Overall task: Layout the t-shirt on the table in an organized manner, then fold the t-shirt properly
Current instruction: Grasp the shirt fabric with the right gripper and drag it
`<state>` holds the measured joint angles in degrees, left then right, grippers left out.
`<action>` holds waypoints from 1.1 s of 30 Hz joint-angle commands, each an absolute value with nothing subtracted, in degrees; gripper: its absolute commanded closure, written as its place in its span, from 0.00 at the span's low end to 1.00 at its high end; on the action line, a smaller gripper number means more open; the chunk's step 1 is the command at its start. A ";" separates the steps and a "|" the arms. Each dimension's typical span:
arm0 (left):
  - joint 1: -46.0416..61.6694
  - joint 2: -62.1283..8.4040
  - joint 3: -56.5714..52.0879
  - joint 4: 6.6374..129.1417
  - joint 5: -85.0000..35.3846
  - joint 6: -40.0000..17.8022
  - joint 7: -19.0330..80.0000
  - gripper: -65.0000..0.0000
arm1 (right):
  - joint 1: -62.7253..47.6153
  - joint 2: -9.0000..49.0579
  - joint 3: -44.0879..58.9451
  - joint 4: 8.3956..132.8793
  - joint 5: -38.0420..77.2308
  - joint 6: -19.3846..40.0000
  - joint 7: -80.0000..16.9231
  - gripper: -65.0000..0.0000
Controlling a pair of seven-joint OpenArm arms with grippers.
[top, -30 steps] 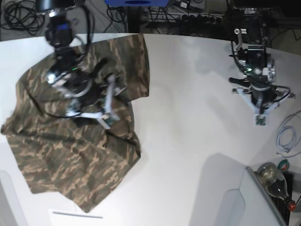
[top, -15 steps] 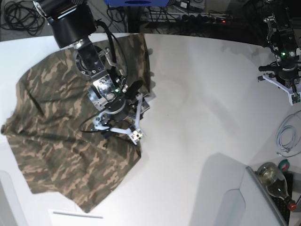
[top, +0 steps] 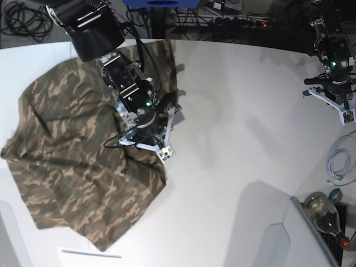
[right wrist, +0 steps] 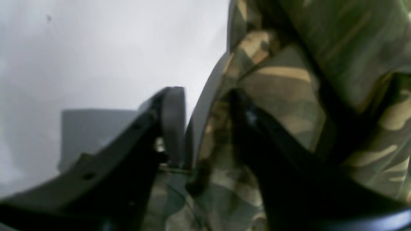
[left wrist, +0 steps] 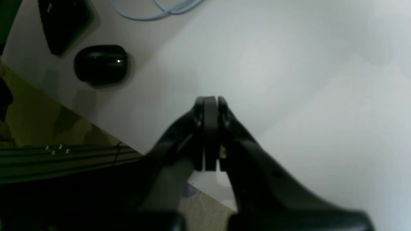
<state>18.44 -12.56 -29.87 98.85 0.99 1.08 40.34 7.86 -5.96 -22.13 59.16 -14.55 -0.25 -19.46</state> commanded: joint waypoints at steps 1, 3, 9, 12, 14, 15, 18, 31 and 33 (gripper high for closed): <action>18.33 -13.41 -30.20 99.82 1.27 1.45 39.34 1.00 | 8.66 -6.02 -22.11 61.23 -14.73 -0.92 -18.42 0.87; 18.15 -13.41 -29.32 99.65 1.27 1.45 39.34 1.00 | 6.55 -5.93 -22.11 64.66 -14.73 -0.92 -18.59 1.00; 17.80 -13.67 -15.08 99.38 1.27 1.45 39.34 1.00 | -2.42 -5.41 -22.73 82.86 -14.81 -0.75 -23.43 1.00; 16.13 -13.49 -6.29 99.38 1.27 1.45 39.25 1.00 | -6.55 -3.56 -22.29 91.03 -14.81 -0.75 -23.52 1.00; 13.93 -13.49 -0.31 98.68 1.27 1.45 39.25 1.00 | -8.57 -2.42 -22.20 95.52 -14.81 -0.75 -23.52 1.00; 12.79 -13.49 2.68 97.80 1.27 1.45 39.25 1.00 | -9.54 -1.63 -22.11 97.54 -14.81 -0.75 -23.52 1.00; 8.13 -13.41 12.97 94.37 1.27 1.45 39.25 1.00 | -12.00 1.27 -22.11 104.13 -14.81 -0.75 -23.52 1.00; -0.57 -6.37 30.81 82.15 1.80 1.45 25.10 1.00 | -15.52 5.32 -13.32 112.92 -14.73 -0.75 -23.34 1.00; -2.51 -4.00 33.01 77.49 1.80 1.45 24.57 1.00 | -15.60 5.23 -13.32 112.75 -14.73 -0.75 -23.52 1.00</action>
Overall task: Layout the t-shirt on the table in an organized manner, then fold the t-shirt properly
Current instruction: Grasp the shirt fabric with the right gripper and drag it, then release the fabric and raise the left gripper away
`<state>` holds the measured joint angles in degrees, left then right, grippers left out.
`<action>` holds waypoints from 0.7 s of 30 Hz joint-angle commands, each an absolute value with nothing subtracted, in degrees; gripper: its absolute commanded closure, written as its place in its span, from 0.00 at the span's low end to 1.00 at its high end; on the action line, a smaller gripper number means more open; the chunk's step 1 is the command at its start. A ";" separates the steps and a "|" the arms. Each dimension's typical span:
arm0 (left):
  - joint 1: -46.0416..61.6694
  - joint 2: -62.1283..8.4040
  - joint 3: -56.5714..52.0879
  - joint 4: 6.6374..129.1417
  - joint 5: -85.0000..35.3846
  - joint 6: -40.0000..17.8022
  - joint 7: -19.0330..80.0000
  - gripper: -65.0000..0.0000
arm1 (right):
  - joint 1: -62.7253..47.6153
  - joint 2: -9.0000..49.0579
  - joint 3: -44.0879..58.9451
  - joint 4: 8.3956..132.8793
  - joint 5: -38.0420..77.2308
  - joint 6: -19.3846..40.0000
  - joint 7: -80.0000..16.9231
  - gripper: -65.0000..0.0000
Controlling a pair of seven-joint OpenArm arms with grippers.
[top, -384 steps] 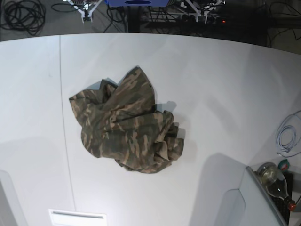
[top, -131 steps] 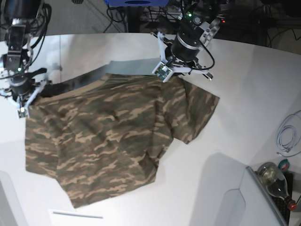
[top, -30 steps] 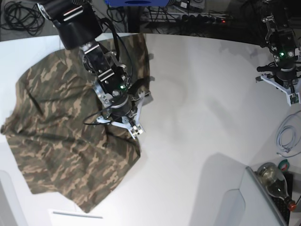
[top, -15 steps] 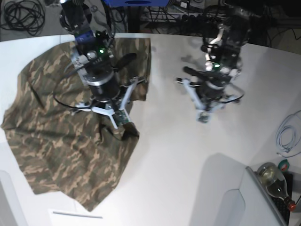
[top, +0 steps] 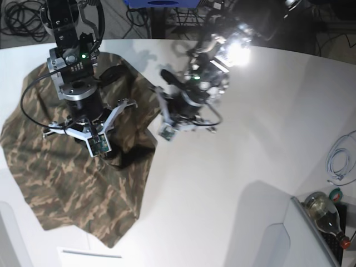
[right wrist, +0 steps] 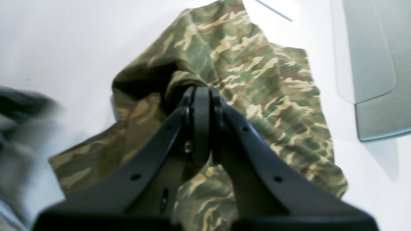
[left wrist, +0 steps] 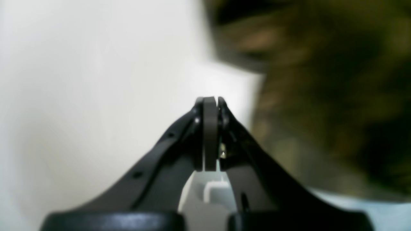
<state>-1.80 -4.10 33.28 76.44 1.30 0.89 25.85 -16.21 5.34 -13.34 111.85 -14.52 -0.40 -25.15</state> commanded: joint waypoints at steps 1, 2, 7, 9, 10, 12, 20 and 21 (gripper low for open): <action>-3.91 -2.59 34.51 74.77 1.80 1.45 24.40 1.00 | -15.69 5.23 -13.32 112.75 -14.73 -0.75 -23.52 1.00; -4.88 -1.45 35.74 72.31 1.80 1.45 24.31 1.00 | -15.69 5.23 -13.32 112.66 -14.73 -0.75 -23.52 1.00; -6.64 1.10 45.32 66.77 1.80 1.45 24.66 1.00 | -15.43 5.14 -12.97 108.09 -14.73 -0.75 -23.43 1.00; -6.46 1.19 48.48 66.68 1.80 1.45 24.75 1.00 | -14.99 5.14 -12.88 105.10 -14.73 -0.75 -23.25 1.00; -6.20 1.10 50.07 66.68 1.80 1.45 25.01 1.00 | -14.81 5.14 -12.79 103.69 -14.73 -0.75 -23.25 1.00; -5.23 1.10 51.74 66.68 1.80 1.45 27.74 1.00 | -14.64 5.49 -12.79 101.49 -14.73 -0.75 -23.25 1.00; -3.12 -0.84 57.89 72.84 1.27 1.45 33.63 1.00 | -14.99 5.14 -7.52 100.62 -14.73 -0.75 -23.16 1.00; -2.77 -1.54 57.71 75.03 1.27 1.45 33.63 1.00 | -14.99 5.14 -6.81 100.62 -14.73 -0.75 -23.16 1.00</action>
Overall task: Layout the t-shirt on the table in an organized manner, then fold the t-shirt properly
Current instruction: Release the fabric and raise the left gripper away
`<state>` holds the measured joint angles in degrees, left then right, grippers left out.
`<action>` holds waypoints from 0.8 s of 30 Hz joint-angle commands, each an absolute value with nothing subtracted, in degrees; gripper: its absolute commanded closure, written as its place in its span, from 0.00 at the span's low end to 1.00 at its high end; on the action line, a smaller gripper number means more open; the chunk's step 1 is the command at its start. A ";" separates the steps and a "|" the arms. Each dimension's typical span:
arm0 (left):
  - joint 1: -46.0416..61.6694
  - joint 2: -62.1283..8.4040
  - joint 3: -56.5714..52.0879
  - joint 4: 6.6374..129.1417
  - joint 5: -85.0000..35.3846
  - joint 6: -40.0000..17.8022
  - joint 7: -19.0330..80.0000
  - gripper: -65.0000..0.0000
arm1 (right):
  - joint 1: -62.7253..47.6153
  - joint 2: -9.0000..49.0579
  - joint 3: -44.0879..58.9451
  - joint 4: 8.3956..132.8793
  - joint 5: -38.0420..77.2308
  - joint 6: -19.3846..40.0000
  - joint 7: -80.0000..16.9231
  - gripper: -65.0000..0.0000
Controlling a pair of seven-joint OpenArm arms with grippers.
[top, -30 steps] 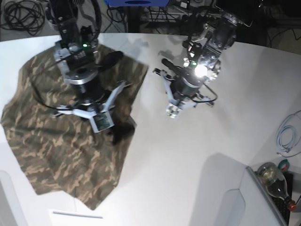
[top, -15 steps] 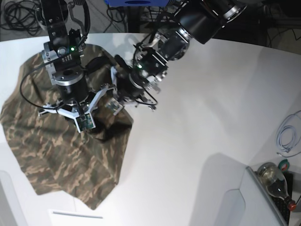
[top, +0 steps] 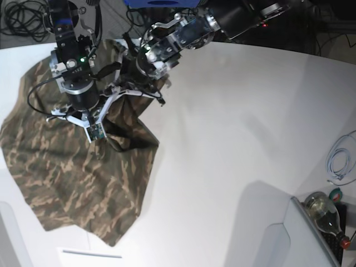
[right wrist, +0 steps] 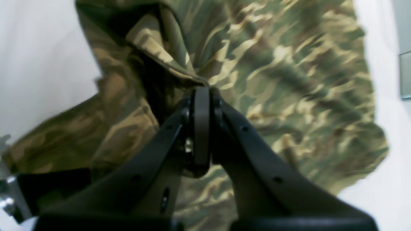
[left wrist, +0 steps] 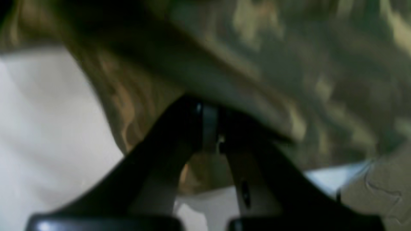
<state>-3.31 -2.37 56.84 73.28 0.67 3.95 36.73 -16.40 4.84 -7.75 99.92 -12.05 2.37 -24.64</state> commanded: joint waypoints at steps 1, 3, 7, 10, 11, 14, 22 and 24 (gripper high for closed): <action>-2.24 -2.59 57.54 78.11 1.19 1.45 33.71 1.00 | -15.08 5.14 -6.02 100.62 -14.73 -0.75 -23.16 1.00; -1.80 -5.23 57.10 83.12 1.19 1.45 33.71 1.00 | -15.69 5.14 -4.26 100.53 -14.73 -0.75 -23.16 1.00; 0.04 -9.63 51.47 91.82 1.63 1.45 34.33 1.00 | -16.04 5.14 -3.12 100.35 -14.73 -0.75 -23.16 1.00; 0.84 -10.86 43.47 94.55 1.63 1.45 35.65 1.00 | -16.66 5.14 -3.12 100.35 -14.73 -0.75 -23.16 1.00; 0.84 -10.86 40.57 94.20 1.27 1.45 35.56 1.00 | -16.75 5.14 -3.12 100.35 -14.73 -0.75 -23.16 1.00; -0.22 -10.07 33.63 90.07 1.19 1.45 35.30 1.00 | -17.63 5.05 -3.38 100.44 -14.73 -0.75 -23.08 1.00; -5.41 -6.90 26.07 80.04 1.27 1.45 35.65 1.00 | -17.89 5.05 -3.21 100.44 -14.73 -0.75 -23.08 1.00; -5.67 -6.73 26.07 77.58 1.19 1.45 35.30 1.00 | -17.63 5.05 -3.21 100.26 -14.73 -0.75 -23.08 1.00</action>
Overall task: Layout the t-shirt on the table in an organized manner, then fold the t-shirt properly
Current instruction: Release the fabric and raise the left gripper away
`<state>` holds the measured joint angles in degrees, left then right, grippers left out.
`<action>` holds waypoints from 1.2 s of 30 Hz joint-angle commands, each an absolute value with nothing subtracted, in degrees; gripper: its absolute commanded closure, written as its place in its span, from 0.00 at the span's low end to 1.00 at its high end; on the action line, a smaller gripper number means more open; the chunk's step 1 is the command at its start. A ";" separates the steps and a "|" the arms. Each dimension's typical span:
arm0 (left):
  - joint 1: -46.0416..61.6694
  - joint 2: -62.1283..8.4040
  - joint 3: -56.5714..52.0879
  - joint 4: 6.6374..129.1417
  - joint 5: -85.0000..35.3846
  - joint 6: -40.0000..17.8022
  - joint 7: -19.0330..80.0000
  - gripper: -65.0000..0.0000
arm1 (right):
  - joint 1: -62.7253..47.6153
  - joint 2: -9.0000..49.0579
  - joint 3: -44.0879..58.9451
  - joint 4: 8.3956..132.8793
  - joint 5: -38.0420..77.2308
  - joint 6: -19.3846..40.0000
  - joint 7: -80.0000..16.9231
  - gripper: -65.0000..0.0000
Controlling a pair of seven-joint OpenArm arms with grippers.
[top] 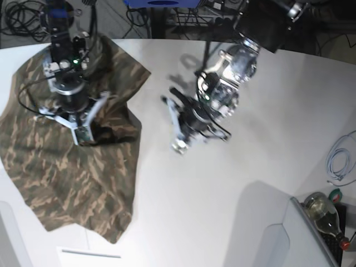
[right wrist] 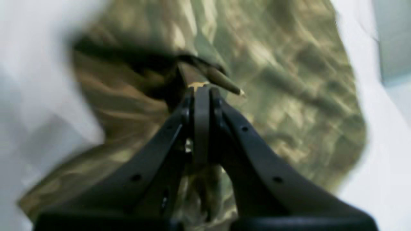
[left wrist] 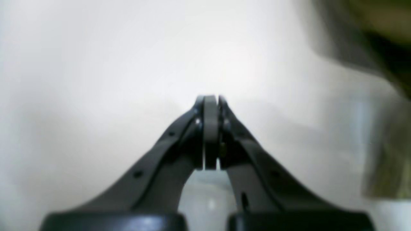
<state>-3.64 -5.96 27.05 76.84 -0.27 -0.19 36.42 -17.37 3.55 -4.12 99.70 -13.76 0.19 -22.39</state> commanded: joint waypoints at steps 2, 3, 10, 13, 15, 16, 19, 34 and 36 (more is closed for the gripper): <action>-5.76 -6.46 26.07 76.18 1.19 1.45 35.21 1.00 | -17.80 5.05 -3.21 100.62 -14.73 -0.75 -23.08 1.00; -6.02 -5.67 26.07 75.74 1.19 1.45 34.95 1.00 | -17.80 5.05 -3.21 100.44 -14.73 -0.75 -23.08 1.00; -6.02 -3.82 26.24 73.89 1.19 1.45 32.84 1.00 | -17.89 5.05 -3.56 100.00 -14.73 -0.75 -23.08 1.00; -5.58 -4.35 25.71 73.89 1.19 1.45 32.75 1.00 | -17.89 5.05 -3.56 100.00 -14.73 -0.75 -23.08 1.00; -5.58 -5.49 25.54 73.98 1.19 1.45 32.66 1.00 | -17.89 5.05 -3.38 100.00 -14.73 -0.75 -23.08 1.00; -5.58 -6.37 25.45 73.98 1.19 1.45 32.66 1.00 | -17.80 5.05 -3.21 100.00 -14.73 -0.75 -23.08 1.00; -5.58 -9.89 25.36 74.33 1.19 1.45 32.66 1.00 | -17.54 5.05 -3.03 99.30 -14.73 -0.92 -23.16 1.00; 9.19 -21.05 -8.13 87.08 1.19 1.45 32.66 1.00 | -23.16 1.71 -5.32 103.08 -14.90 -0.66 -16.31 0.40; 10.42 -20.97 -10.59 88.75 1.19 1.45 32.66 1.00 | -22.46 1.80 -9.80 102.90 -14.99 -0.66 -16.66 0.40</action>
